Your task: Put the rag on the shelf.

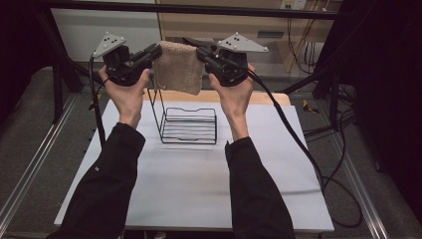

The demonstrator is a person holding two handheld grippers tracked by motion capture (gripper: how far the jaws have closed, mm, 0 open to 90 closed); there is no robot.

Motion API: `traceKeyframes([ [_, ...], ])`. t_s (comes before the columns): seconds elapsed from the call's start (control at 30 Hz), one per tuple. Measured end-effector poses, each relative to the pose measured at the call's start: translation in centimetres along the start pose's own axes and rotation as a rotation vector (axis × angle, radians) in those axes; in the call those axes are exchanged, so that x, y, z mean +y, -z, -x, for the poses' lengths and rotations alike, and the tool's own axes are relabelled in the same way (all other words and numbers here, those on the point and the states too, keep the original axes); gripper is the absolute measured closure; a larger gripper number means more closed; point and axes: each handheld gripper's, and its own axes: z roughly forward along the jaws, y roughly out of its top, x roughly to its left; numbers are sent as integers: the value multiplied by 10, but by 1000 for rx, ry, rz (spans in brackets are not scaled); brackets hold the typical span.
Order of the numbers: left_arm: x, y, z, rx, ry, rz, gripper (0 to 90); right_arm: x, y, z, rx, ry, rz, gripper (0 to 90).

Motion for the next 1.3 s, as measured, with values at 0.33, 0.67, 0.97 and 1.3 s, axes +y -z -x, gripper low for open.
traceKeyframes([
  [0.33, 5, -12, -6, 10, -8, -15, 842, 0, -10, 7, -17, -6, 6, 863],
  [0.67, 4, -21, -11, 17, -19, -20, 842, 1, -21, 13, -31, 19, 0, 862],
  [0.97, 0, -28, -18, 14, -9, -18, 842, -1, -28, 18, -31, 35, -11, 862],
  [1.3, -7, -29, -20, 10, -18, -14, 842, -1, -32, 20, -28, 63, -20, 862],
])
